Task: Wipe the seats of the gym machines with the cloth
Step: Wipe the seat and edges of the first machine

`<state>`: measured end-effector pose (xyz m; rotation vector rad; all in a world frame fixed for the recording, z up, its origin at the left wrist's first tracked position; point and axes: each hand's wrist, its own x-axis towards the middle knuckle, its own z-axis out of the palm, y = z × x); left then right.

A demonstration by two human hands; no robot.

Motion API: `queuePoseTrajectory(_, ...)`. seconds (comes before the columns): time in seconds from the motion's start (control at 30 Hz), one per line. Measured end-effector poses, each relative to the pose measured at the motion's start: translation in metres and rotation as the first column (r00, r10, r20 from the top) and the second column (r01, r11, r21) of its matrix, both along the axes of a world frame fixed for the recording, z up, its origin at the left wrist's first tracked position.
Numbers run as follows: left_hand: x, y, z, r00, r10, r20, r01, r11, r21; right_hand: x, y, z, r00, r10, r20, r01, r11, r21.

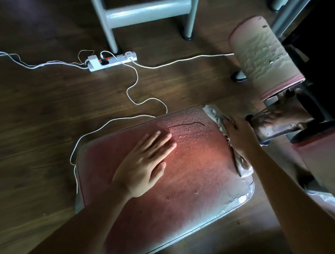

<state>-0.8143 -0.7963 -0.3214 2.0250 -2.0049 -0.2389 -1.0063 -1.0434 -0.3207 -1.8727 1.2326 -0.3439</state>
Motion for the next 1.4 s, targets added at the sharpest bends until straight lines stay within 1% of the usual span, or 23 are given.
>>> queuePoseTrajectory(0.1, 0.002, 0.001, -0.001, 1.0, -0.007, -0.005, 0.007, 1.0, -0.009, 0.02, -0.007, 0.003, 1.0, 0.02, -0.01, -0.02, 0.999, -0.036)
queuePoseTrajectory(0.17, 0.002, 0.0, -0.003, 1.0, -0.012, -0.014, 0.011, 1.0, -0.025, 0.02, -0.004, 0.005, 0.998, 0.018, -0.052, -0.023, 0.997, -0.079)
queuePoseTrajectory(0.27, 0.002, 0.001, -0.003, 0.999, -0.001, -0.044, -0.001, 0.999, -0.045, 0.012, 0.019, 0.018, 0.999, 0.002, -0.052, -0.009, 0.991, -0.133)
queuePoseTrajectory(0.33, 0.002, 0.001, -0.003, 0.996, 0.011, -0.092, -0.018, 0.997, -0.076, 0.006, 0.034, 0.022, 0.995, 0.009, -0.096, -0.031, 0.973, -0.229)
queuePoseTrajectory(0.4, 0.003, 0.004, -0.001, 0.986, 0.037, -0.16, -0.054, 0.993, -0.104, -0.003, 0.049, 0.022, 0.986, 0.049, -0.158, -0.104, 0.926, -0.362)
queuePoseTrajectory(0.47, 0.008, 0.01, 0.002, 0.977, 0.078, -0.197, -0.103, 0.988, -0.119, -0.013, 0.067, 0.02, 0.969, 0.133, -0.209, -0.222, 0.843, -0.49)
queuePoseTrajectory(0.53, 0.023, 0.016, 0.005, 0.982, 0.118, -0.15, -0.139, 0.981, -0.134, -0.021, 0.078, 0.017, 0.932, 0.253, -0.262, -0.362, 0.704, -0.611)
queuePoseTrajectory(0.57, 0.032, 0.02, 0.006, 0.985, 0.131, -0.11, -0.145, 0.98, -0.134, -0.024, 0.078, 0.019, 0.896, 0.337, -0.288, -0.442, 0.63, -0.638)
queuePoseTrajectory(0.63, 0.051, 0.032, 0.006, 0.992, 0.126, -0.028, -0.129, 0.986, -0.109, -0.028, 0.07, 0.025, 0.779, 0.493, -0.388, -0.617, 0.49, -0.616)
queuePoseTrajectory(0.7, 0.063, 0.041, 0.004, 0.994, 0.102, 0.036, -0.1, 0.993, -0.057, -0.034, 0.055, 0.029, 0.629, 0.532, -0.568, -0.774, 0.361, -0.519)
queuePoseTrajectory(0.73, 0.065, 0.044, 0.003, 0.994, 0.1, 0.049, -0.098, 0.994, -0.041, -0.037, 0.049, 0.027, 0.564, 0.517, -0.643, -0.825, 0.331, -0.458)
queuePoseTrajectory(0.77, 0.065, 0.046, 0.003, 0.993, 0.109, 0.042, -0.107, 0.993, -0.048, -0.037, 0.045, 0.025, 0.535, 0.505, -0.677, -0.844, 0.336, -0.418)
queuePoseTrajectory(0.8, 0.065, 0.046, 0.003, 0.991, 0.129, 0.018, -0.127, 0.989, -0.076, -0.035, 0.044, 0.021, 0.551, 0.493, -0.673, -0.833, 0.364, -0.416)
queuePoseTrajectory(0.87, 0.064, 0.046, 0.006, 0.985, 0.169, -0.026, -0.171, 0.972, -0.163, -0.02, 0.049, 0.013, 0.643, 0.429, -0.635, -0.759, 0.465, -0.455)
queuePoseTrajectory(0.93, 0.064, 0.047, 0.009, 0.983, 0.181, -0.022, -0.181, 0.955, -0.234, 0.006, 0.06, 0.007, 0.763, 0.265, -0.59, -0.605, 0.613, -0.508)
queuePoseTrajectory(1.0, 0.066, 0.047, 0.01, 0.981, 0.194, -0.025, -0.193, 0.944, -0.266, 0.037, 0.073, 0.004, 0.846, 0.067, -0.529, -0.397, 0.742, -0.54)
queuePoseTrajectory(1.07, 0.066, 0.047, 0.009, 0.976, 0.216, -0.031, -0.216, 0.934, -0.284, 0.066, 0.085, 0.004, 0.877, -0.054, -0.478, -0.25, 0.798, -0.548)
queuePoseTrajectory(1.13, 0.066, 0.047, 0.007, 0.971, 0.234, -0.052, -0.238, 0.924, -0.3, 0.084, 0.101, 0.004, 0.886, -0.047, -0.461, -0.247, 0.793, -0.557)
queuePoseTrajectory(1.23, 0.067, 0.048, 0.005, 0.956, 0.276, -0.097, -0.292, 0.901, -0.32, 0.086, 0.131, 0.0, 0.867, 0.132, -0.481, -0.426, 0.695, -0.579)
queuePoseTrajectory(1.3, 0.069, 0.05, 0.003, 0.956, 0.278, -0.093, -0.293, 0.904, -0.312, 0.073, 0.139, 0.0, 0.808, 0.286, -0.516, -0.567, 0.615, -0.548)
queuePoseTrajectory(1.33, 0.071, 0.052, 0.002, 0.96, 0.267, -0.084, -0.279, 0.911, -0.303, 0.065, 0.134, 0.002, 0.762, 0.355, -0.542, -0.637, 0.561, -0.528)
queuePoseTrajectory(1.37, 0.073, 0.053, 0.0, 0.965, 0.249, -0.076, -0.261, 0.921, -0.29, 0.057, 0.124, 0.004, 0.712, 0.399, -0.578, -0.697, 0.504, -0.511)
queuePoseTrajectory(1.4, 0.074, 0.054, -0.001, 0.971, 0.23, -0.068, -0.24, 0.931, -0.275, 0.052, 0.11, 0.006, 0.682, 0.408, -0.607, -0.726, 0.473, -0.499)
